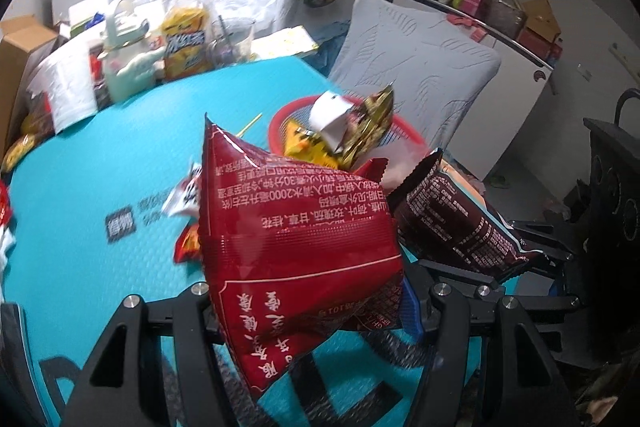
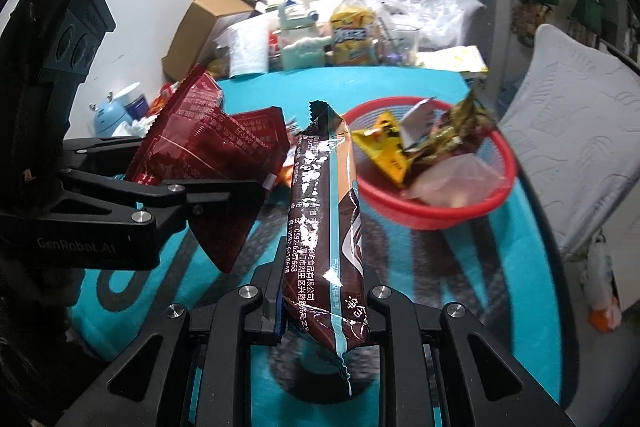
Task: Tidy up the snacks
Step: 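Carry the red bag and chocolate bar over the red mesh basket with both tools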
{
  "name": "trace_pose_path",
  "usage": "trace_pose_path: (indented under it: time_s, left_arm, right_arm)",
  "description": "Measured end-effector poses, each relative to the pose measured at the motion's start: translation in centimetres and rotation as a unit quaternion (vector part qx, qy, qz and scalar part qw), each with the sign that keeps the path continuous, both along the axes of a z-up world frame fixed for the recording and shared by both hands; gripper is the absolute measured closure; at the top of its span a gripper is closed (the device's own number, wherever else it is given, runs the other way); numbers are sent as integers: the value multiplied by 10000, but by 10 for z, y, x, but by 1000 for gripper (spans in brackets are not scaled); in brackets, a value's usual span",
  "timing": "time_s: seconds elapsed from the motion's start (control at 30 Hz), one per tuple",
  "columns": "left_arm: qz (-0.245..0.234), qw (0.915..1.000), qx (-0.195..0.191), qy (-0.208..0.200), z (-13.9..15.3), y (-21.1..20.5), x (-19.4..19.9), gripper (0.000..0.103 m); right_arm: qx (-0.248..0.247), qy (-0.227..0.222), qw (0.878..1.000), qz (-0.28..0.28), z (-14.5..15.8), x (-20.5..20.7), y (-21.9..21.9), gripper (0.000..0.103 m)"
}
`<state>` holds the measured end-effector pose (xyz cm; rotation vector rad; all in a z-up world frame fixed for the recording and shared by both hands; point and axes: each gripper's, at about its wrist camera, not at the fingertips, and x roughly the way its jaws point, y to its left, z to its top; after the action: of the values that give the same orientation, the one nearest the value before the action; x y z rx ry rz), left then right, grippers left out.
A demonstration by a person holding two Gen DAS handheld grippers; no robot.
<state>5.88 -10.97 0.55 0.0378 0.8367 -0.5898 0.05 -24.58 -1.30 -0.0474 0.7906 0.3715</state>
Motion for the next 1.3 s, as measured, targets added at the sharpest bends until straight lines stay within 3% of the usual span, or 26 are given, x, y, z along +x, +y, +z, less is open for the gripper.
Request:
trace_pose_path:
  time_s: [0.5, 0.77, 1.3]
  left_arm:
    - [-276, 9992, 54, -292, 21, -45, 38, 42]
    - [-101, 9992, -15, -382, 27, -61, 63, 42]
    - [286, 9985, 332, -320, 9, -75, 128, 42]
  right_arm:
    - [-109, -341, 9986, -393, 21, 24, -41, 82]
    - [-181, -463, 9954, -821, 31, 51, -70, 82]
    - [-454, 13, 9918, -1191, 6, 123, -99, 82]
